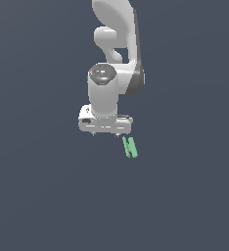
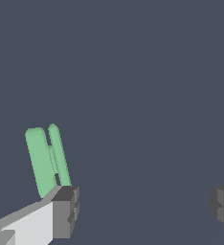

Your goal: Pick up the object and move it to a goal position.

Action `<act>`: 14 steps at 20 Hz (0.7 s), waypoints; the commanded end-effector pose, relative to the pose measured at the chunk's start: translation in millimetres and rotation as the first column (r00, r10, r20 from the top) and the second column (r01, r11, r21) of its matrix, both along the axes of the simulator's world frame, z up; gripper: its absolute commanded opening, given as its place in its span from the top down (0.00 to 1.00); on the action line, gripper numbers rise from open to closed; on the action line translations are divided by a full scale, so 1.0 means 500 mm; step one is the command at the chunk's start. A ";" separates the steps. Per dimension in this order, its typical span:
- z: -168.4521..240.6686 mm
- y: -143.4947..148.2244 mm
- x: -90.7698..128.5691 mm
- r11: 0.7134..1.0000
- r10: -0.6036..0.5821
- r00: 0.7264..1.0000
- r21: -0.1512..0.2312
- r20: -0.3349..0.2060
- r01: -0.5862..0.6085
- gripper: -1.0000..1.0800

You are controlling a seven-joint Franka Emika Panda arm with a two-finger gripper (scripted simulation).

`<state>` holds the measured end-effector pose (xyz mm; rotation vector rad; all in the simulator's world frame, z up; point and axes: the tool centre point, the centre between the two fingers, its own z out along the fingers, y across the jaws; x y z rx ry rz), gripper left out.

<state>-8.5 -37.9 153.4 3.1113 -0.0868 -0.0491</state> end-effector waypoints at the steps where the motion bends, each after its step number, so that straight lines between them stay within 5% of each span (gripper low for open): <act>1: 0.001 0.002 0.000 1.000 0.002 1.000 0.000 0.000 -0.002 0.04; 14: -0.090 0.116 -0.005 0.995 0.103 0.995 0.010 0.015 -0.103 0.04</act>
